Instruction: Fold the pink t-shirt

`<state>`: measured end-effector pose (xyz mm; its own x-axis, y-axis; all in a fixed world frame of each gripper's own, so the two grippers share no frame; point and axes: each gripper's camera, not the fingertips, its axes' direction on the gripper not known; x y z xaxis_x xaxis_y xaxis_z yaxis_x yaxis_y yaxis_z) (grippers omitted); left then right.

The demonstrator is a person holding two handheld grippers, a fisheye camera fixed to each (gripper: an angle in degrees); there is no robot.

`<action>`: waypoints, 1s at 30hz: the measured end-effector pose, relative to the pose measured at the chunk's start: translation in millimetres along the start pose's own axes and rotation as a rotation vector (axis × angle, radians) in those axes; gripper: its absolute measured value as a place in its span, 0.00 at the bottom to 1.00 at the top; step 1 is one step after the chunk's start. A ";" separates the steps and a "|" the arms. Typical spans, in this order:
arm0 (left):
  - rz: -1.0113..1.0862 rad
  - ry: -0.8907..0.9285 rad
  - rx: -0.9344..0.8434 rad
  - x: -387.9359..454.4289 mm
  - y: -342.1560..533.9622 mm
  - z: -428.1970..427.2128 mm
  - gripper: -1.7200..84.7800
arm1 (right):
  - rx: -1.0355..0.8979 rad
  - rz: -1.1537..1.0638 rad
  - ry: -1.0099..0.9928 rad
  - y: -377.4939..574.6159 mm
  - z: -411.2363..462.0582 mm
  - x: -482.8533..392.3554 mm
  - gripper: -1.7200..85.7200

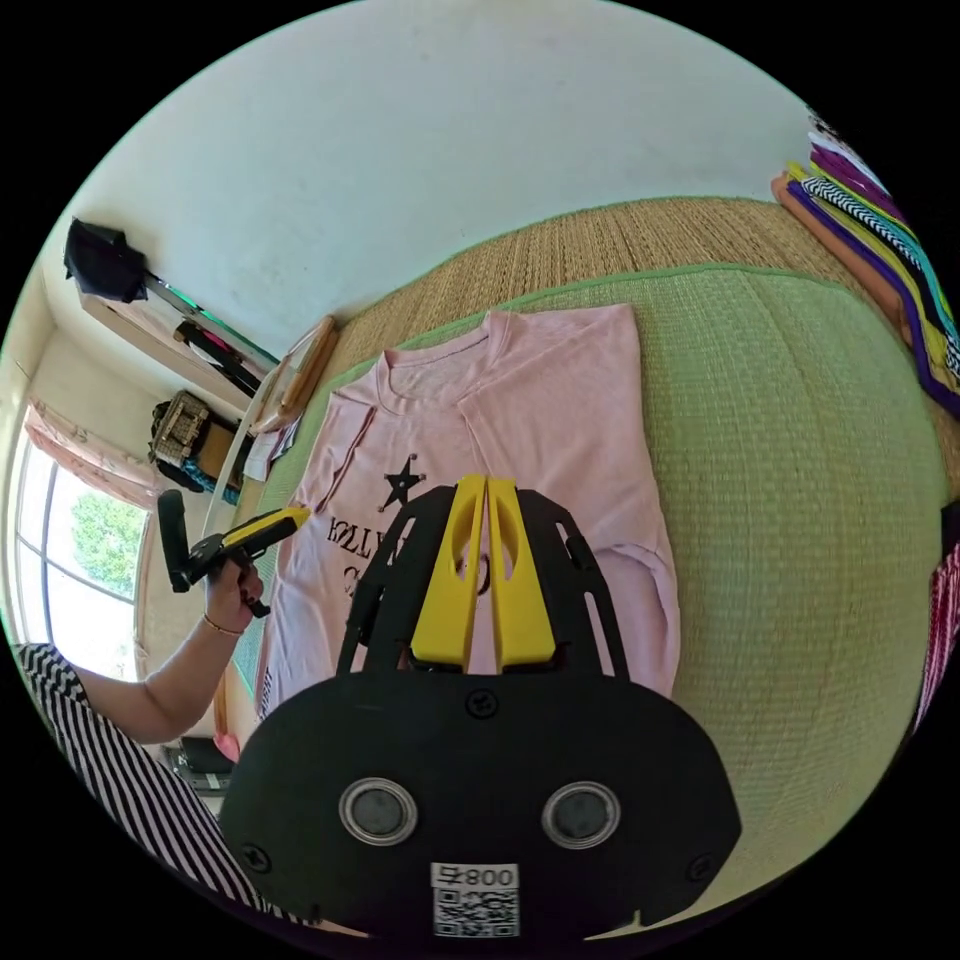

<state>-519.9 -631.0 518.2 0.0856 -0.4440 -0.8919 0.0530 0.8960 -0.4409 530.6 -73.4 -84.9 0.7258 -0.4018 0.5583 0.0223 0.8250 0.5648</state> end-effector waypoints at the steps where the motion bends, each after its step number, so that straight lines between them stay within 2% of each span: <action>1: -0.021 0.031 -0.003 -3.4 9.4 -4.4 0.02 | 0.002 0.006 -0.012 10.4 -10.8 1.3 0.02; 6: -0.102 0.140 -0.050 -15.8 57.9 -23.1 0.02 | -0.059 0.060 -0.064 65.6 -49.9 10.4 0.02; 13: -0.188 0.204 -0.081 -34.2 118.0 -53.0 0.02 | -0.109 0.143 -0.021 127.0 -94.1 12.4 0.02; 18: -0.135 0.221 -0.019 -41.3 98.9 -55.0 0.02 | -0.086 0.062 0.000 85.7 -87.3 4.7 0.02; 23: -0.062 0.180 0.040 -52.2 38.5 -37.1 0.02 | -0.101 0.001 0.015 2.0 -47.1 2.1 0.02; 30: -0.021 0.067 0.016 -77.3 -20.9 13.4 0.02 | -0.135 -0.046 0.096 -69.3 10.2 7.0 0.02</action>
<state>-514.3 -615.6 597.7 0.0179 -0.4607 -0.8874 0.0703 0.8859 -0.4585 527.2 -137.4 -113.9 0.7840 -0.4058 0.4697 0.1441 0.8550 0.4982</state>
